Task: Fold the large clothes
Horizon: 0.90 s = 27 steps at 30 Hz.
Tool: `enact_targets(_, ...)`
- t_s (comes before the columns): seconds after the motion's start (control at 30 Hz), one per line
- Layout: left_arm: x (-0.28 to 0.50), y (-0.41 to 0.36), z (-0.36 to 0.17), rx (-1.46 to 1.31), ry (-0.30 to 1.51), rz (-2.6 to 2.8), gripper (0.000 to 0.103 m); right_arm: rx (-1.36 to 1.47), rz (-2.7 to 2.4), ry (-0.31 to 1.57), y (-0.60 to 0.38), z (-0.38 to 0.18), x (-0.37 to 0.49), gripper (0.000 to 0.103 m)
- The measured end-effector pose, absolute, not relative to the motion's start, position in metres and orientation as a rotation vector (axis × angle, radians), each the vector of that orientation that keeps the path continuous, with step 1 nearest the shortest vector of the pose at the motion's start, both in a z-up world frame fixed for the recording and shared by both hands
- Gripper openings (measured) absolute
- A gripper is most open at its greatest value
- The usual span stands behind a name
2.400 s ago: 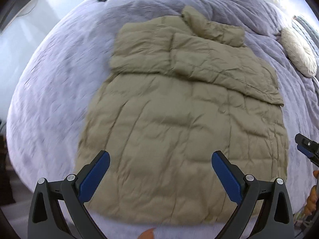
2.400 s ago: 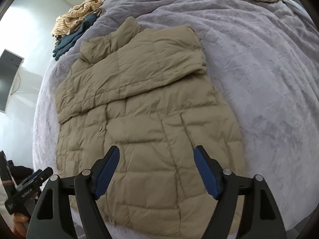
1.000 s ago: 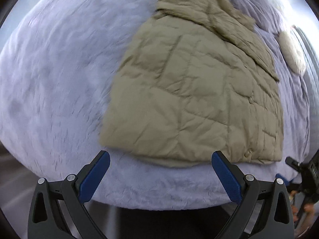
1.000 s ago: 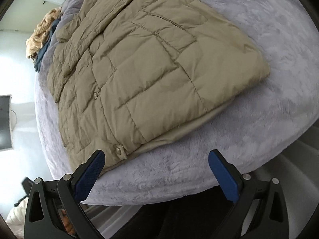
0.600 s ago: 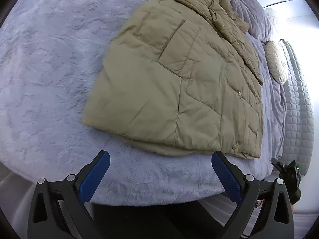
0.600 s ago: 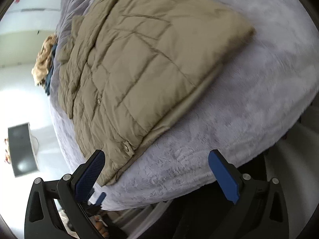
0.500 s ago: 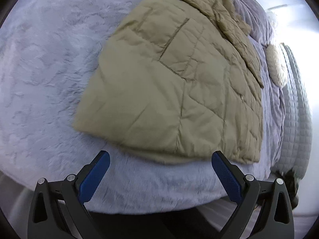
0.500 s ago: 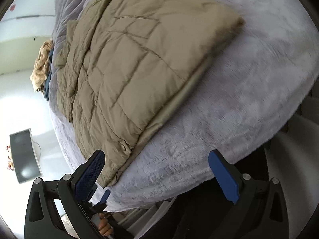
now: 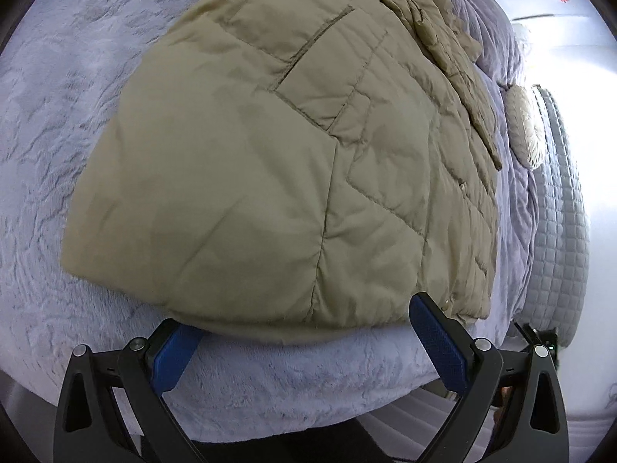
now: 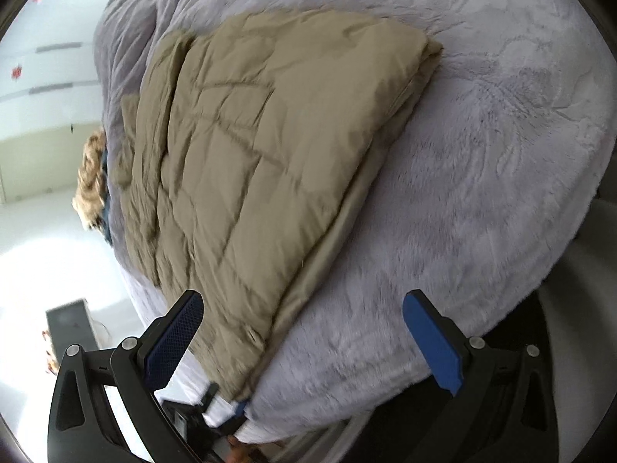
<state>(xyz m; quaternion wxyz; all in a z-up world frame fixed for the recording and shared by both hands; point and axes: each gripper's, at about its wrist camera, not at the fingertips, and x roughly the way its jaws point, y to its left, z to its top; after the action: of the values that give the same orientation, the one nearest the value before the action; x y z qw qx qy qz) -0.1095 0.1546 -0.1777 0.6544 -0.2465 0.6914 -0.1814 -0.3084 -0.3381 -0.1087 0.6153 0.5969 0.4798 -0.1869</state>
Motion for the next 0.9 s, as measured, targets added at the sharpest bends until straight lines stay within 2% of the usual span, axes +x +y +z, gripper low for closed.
enact_targets(0.23, -0.106, 0.160, -0.187, -0.694, 1.561, -0.350, 0.102, 1.534, -0.390, 1.006, -0.358, -0.137, -0.295, 0.103)
enact_targets(0.37, -0.106, 0.140, -0.189, -0.683, 1.569, -0.390, 0.101, 1.584, -0.374, 0.999, -0.359, -0.154, -0.285, 0.101)
enact_targets(0.4, -0.106, 0.136, -0.188, -0.674, 1.568, -0.395, 0.097, 1.590, -0.364, 0.998, -0.357, -0.155, -0.282, 0.100)
enact_targets(0.43, -0.107, 0.132, -0.186, -0.659, 1.562, -0.395, 0.091, 1.587, -0.353, 1.004, -0.357, -0.156, -0.280, 0.096)
enact_targets(0.47, -0.106, 0.128, -0.186, -0.647, 1.563, -0.390, 0.079, 1.582, -0.348, 1.014, -0.358, -0.156, -0.278, 0.082)
enact_targets(0.5, -0.106, 0.127, -0.187, -0.641, 1.568, -0.380, 0.066, 1.577, -0.350, 1.035, -0.358, -0.158, -0.276, 0.074)
enact_targets(0.53, -0.105, 0.127, -0.187, -0.633, 1.576, -0.355, 0.058, 1.584, -0.354, 1.062, -0.359, -0.162, -0.275, 0.064)
enact_targets(0.6, -0.103, 0.130, -0.188, -0.649, 1.582, -0.343, 0.030, 1.613, -0.342, 1.070, -0.361, -0.168, -0.275, 0.055)
enact_targets(0.7, -0.100, 0.134, -0.180, -0.654, 1.561, -0.356, 0.017, 1.613, -0.321, 1.079, -0.364, -0.170, -0.272, 0.031)
enact_targets(0.73, -0.098, 0.134, -0.174, -0.643, 1.547, -0.367, 0.017, 1.595, -0.320, 1.088, -0.365, -0.167, -0.270, 0.016)
enact_targets(0.9, -0.087, 0.131, -0.128, -0.627, 1.448, -0.437, 0.017, 1.512, -0.260, 1.098, -0.372, -0.146, -0.256, 0.008)
